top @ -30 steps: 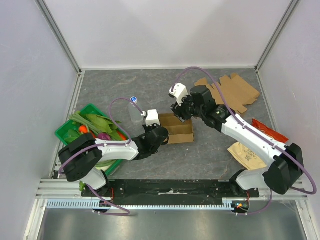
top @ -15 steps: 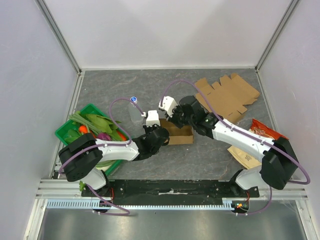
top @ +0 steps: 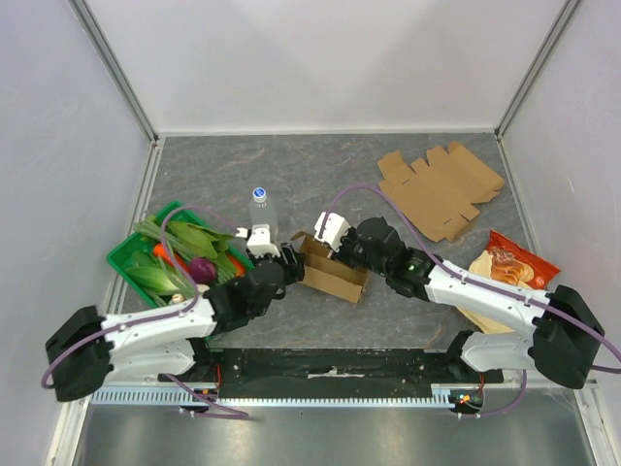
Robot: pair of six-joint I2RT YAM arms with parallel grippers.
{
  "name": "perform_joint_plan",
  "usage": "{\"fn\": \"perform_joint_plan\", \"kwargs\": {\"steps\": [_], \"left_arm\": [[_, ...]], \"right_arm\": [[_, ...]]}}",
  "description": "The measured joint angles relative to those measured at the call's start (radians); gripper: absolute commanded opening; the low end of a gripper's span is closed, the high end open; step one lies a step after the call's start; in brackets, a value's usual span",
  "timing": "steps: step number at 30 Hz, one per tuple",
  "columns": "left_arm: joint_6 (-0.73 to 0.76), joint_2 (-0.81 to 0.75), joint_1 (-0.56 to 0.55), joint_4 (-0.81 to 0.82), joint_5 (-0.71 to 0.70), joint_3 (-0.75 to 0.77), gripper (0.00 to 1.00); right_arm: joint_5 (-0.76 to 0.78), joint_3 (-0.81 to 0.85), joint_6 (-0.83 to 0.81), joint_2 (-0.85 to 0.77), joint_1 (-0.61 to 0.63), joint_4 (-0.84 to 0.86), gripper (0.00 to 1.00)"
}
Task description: Fold the paper box
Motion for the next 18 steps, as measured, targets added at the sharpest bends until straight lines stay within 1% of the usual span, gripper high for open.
{"fn": "perform_joint_plan", "kwargs": {"steps": [1,2,4,5,7,9,11,14,18], "left_arm": [[-0.002,-0.061,0.000,-0.029,0.023,-0.013,0.59],[-0.005,-0.115,0.000,-0.051,0.047,-0.021,0.53],[-0.014,-0.211,0.000,-0.096,0.094,-0.029,0.44],[-0.019,-0.261,0.000,-0.115,0.125,-0.034,0.37],[-0.033,-0.336,0.000,-0.138,0.189,-0.055,0.29],[-0.048,-0.369,0.000,-0.144,0.253,-0.085,0.26],[-0.057,-0.365,0.000,-0.132,0.344,-0.128,0.25],[-0.064,-0.308,-0.003,-0.096,0.452,-0.195,0.22],[-0.066,-0.142,-0.005,-0.031,0.530,-0.211,0.22]], "right_arm": [[0.011,-0.003,-0.002,-0.003,0.014,0.004,0.00],[0.019,-0.003,-0.002,-0.004,0.025,0.007,0.00],[0.032,-0.003,-0.008,-0.008,0.043,0.011,0.00],[0.039,-0.003,-0.011,-0.010,0.054,0.012,0.00],[0.053,-0.003,-0.021,-0.013,0.071,0.011,0.00],[0.076,-0.003,-0.032,-0.017,0.090,0.007,0.00],[0.093,-0.003,-0.045,-0.023,0.109,0.002,0.00],[0.114,-0.003,-0.059,-0.027,0.132,-0.005,0.00],[0.142,0.005,-0.075,-0.027,0.164,-0.017,0.00]]}}
